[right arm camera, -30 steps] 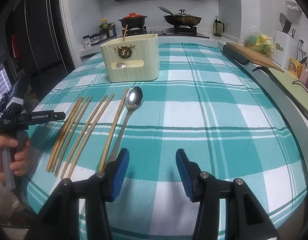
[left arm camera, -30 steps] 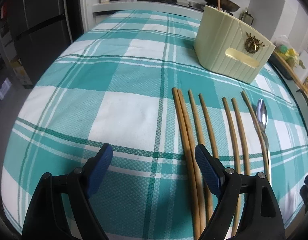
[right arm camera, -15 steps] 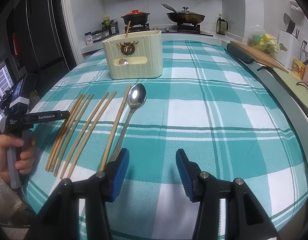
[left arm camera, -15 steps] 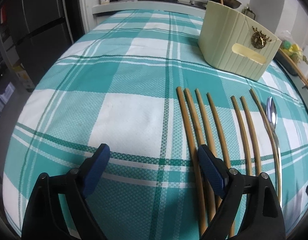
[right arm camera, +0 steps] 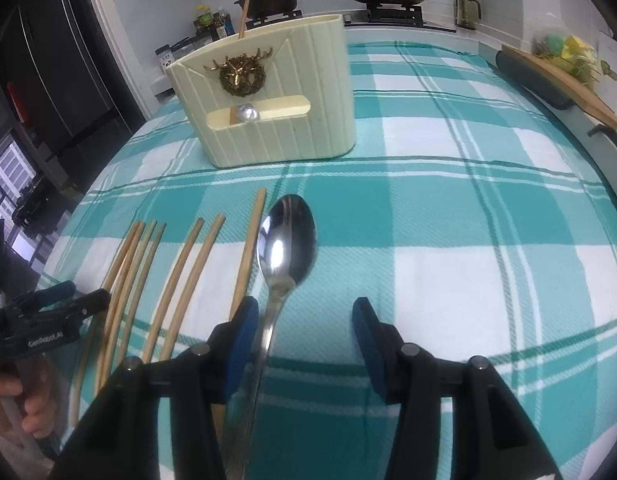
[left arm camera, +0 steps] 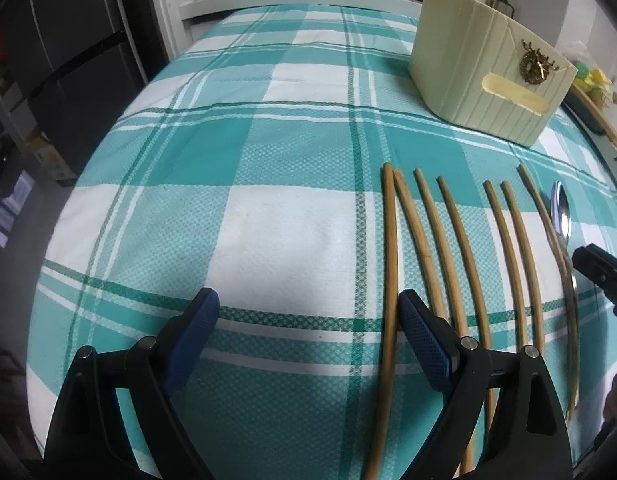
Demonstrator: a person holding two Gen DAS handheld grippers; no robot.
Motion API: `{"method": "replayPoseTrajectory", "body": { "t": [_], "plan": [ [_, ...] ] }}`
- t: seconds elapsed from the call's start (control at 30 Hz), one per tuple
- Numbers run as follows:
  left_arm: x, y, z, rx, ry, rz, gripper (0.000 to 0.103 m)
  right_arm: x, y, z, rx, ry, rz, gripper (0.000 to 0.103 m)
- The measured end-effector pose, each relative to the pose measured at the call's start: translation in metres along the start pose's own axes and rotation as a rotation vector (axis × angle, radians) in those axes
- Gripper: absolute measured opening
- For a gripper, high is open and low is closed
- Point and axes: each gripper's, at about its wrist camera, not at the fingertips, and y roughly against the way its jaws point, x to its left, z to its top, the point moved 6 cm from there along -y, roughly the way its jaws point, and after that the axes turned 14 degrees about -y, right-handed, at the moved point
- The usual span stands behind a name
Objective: Organize utensils
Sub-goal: 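Close right tool on the second steel spoon while left tool grasps a chopstick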
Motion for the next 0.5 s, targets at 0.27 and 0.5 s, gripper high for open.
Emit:
{"method": "replayPoseTrajectory", "body": {
  "t": [0.27, 0.5],
  "plan": [
    [-0.001, -0.005, 0.009, 0.043, -0.060, 0.008, 0.092, 0.014, -0.024, 0.012, -0.042, 0.009, -0.053, 0.056],
    [-0.004, -0.009, 0.015, 0.044, -0.065, -0.003, 0.092, 0.013, -0.021, 0.004, -0.015, 0.048, -0.046, 0.056]
  ]
}}
